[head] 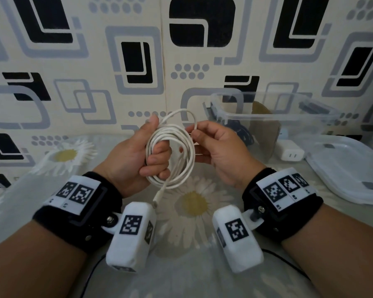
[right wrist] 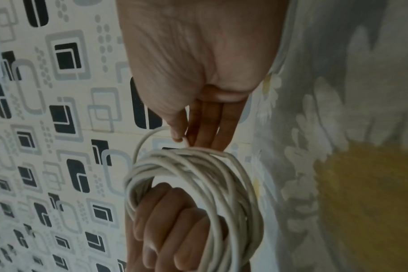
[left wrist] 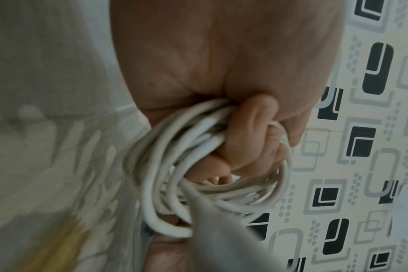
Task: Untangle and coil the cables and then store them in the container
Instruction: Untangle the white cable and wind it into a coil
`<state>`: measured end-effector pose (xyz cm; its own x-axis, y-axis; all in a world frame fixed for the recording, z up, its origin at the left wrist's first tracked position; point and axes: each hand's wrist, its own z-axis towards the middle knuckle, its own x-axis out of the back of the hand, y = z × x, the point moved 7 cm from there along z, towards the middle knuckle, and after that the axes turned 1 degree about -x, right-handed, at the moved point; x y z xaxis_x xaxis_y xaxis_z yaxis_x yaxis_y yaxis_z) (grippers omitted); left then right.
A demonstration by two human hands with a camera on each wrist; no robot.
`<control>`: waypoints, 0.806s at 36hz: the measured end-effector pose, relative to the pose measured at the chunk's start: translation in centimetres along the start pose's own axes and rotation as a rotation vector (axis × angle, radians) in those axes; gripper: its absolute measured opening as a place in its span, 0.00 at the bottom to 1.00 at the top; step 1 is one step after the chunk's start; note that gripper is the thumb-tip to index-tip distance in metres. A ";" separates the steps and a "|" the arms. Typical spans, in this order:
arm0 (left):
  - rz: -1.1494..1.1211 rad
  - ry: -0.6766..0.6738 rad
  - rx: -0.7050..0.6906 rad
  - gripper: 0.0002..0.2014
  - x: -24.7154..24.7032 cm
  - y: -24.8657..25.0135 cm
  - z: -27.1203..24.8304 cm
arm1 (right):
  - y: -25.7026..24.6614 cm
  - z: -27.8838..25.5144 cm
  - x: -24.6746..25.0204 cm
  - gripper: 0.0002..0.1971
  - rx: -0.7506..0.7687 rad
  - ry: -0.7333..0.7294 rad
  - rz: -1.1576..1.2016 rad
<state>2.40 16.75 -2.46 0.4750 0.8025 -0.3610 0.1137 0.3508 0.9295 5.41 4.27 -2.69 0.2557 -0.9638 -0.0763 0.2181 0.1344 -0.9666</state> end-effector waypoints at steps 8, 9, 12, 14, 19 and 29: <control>0.021 -0.006 0.004 0.29 -0.1 -0.4 0.1 | 0.3 -0.3 -0.7 0.07 -0.060 -0.110 0.093; 0.024 0.000 -0.002 0.29 0.0 -0.3 0.1 | 0.3 -0.4 -0.9 0.06 -0.067 -0.118 0.076; 0.009 0.026 -0.029 0.28 0.3 -0.1 0.2 | 0.5 -0.3 -0.8 0.03 -0.073 -0.107 -0.002; 0.008 0.045 -0.036 0.27 0.6 -0.1 0.3 | 0.7 -0.3 -0.6 0.13 -0.091 -0.076 -0.043; 0.061 0.036 0.001 0.29 0.7 -0.4 0.4 | -0.4 -0.4 -0.6 0.11 0.032 -0.006 -0.150; 0.036 0.068 -0.022 0.28 1.2 -0.4 0.5 | -2.0 -1.0 -0.9 0.26 0.221 0.005 -0.367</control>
<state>3.38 17.38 -3.22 0.4184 0.8452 -0.3326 0.0780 0.3314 0.9402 3.85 4.67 -0.94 0.1193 -0.9579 0.2611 0.4901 -0.1719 -0.8545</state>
